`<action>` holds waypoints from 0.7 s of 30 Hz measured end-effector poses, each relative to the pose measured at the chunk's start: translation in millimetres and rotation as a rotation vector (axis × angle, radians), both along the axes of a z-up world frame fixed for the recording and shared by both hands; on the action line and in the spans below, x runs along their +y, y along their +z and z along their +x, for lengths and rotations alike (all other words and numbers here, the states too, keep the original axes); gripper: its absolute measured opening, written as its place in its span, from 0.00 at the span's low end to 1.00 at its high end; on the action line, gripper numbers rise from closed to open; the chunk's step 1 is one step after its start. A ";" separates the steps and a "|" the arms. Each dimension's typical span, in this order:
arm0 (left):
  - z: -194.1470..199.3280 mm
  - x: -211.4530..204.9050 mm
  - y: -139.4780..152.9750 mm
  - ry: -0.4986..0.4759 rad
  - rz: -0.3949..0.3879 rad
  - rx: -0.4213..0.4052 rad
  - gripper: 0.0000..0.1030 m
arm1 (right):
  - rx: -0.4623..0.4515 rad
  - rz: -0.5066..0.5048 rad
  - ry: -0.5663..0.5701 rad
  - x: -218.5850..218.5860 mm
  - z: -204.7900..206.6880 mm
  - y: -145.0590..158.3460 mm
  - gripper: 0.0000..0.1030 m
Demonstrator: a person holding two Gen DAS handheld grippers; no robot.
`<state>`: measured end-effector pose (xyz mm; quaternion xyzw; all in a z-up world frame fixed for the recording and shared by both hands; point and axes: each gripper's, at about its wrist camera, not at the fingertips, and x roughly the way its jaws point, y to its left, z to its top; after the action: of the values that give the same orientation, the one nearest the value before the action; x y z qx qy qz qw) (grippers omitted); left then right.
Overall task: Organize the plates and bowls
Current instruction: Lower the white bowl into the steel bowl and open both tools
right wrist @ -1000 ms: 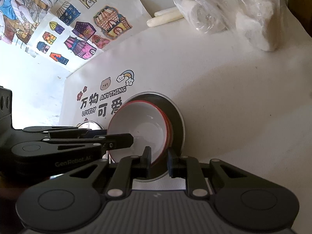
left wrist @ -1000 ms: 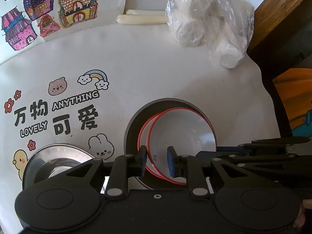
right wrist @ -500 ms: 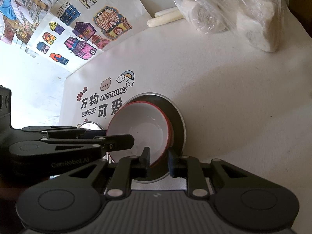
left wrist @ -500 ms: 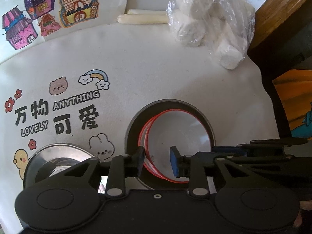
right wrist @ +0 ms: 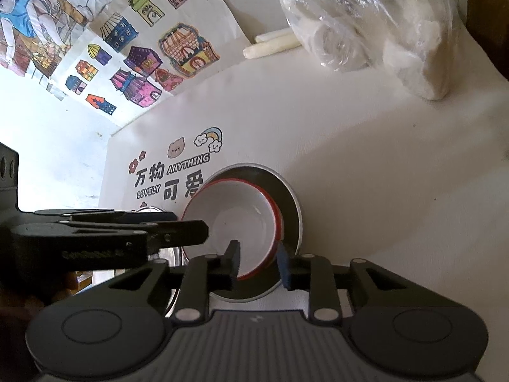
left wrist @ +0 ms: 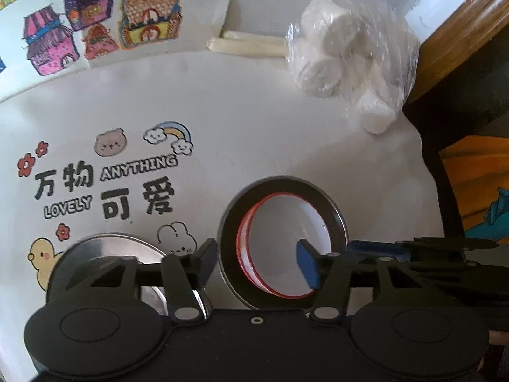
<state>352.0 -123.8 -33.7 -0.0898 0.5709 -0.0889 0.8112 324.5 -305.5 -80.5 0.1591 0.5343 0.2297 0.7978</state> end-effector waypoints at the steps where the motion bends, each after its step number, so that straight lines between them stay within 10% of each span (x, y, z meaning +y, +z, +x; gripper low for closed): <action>1: 0.0 3.1 3.0 0.007 0.003 -0.010 0.68 | -0.007 -0.001 -0.005 -1.0 -0.9 1.8 0.42; 11: 8.2 38.6 -4.1 0.063 0.122 0.005 0.99 | -0.049 -0.066 -0.100 -15.0 -6.0 10.1 0.99; 21: 14.8 41.7 -21.6 -0.030 0.236 0.041 0.99 | 0.002 -0.218 -0.200 -28.4 -11.6 -3.0 1.00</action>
<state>366.7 -82.1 -55.3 0.0133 0.5951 -0.0314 0.8030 312.9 -333.9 -83.5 0.1243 0.5383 0.0894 0.8287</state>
